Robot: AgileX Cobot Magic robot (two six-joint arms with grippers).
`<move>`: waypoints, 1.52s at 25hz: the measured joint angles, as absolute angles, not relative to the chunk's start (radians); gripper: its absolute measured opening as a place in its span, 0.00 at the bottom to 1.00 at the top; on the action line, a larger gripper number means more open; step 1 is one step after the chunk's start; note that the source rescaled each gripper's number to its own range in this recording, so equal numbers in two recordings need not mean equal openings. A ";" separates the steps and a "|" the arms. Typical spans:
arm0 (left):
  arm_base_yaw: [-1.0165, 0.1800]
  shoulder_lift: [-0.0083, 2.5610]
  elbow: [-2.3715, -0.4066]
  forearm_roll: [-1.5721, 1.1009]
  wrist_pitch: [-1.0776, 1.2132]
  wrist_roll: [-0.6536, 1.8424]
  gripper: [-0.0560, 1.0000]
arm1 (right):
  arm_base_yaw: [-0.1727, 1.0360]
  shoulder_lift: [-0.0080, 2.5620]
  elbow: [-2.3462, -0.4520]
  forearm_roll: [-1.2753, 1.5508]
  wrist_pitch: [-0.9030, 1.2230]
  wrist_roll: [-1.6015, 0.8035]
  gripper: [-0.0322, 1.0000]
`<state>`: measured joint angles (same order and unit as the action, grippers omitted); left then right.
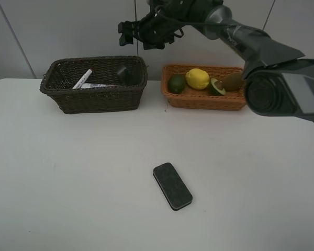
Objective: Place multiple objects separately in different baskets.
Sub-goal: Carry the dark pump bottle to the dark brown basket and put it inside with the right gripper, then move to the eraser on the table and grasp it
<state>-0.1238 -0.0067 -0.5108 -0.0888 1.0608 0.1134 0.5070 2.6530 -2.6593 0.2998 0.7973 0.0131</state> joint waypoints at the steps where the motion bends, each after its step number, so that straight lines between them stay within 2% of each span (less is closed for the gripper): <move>1: -0.124 -0.007 -0.511 -0.089 1.061 0.113 1.00 | 0.507 2.653 -2.659 0.290 0.796 0.013 0.89; 5: -0.124 -0.007 -0.511 -0.089 1.061 0.113 1.00 | 0.507 2.636 -2.660 0.284 0.843 0.013 0.98; 11: -0.124 -0.007 -0.511 -0.089 1.061 0.113 1.00 | 0.507 2.499 -2.660 0.289 1.178 0.068 0.99; 18: -0.124 -0.007 -0.511 -0.089 1.061 0.113 1.00 | 0.519 2.344 -2.598 0.279 1.215 0.125 0.99; 21: -0.124 -0.007 -0.511 -0.089 1.061 0.113 1.00 | 0.532 2.255 -2.449 0.273 1.215 0.121 0.99; 30: -0.124 -0.007 -0.511 -0.089 1.061 0.113 1.00 | 0.686 1.879 -1.673 0.132 1.221 0.095 0.99; 34: -0.124 -0.007 -0.511 -0.089 1.061 0.113 1.00 | 0.766 1.841 -1.422 0.125 1.214 0.095 0.99; 38: -0.124 -0.007 -0.511 -0.089 1.061 0.113 1.00 | 0.789 1.840 -1.262 0.130 1.076 0.095 0.99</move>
<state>-0.1238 -0.0067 -0.5108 -0.0888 1.0608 0.1134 0.7888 1.8400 -1.2618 0.1299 1.0762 0.0954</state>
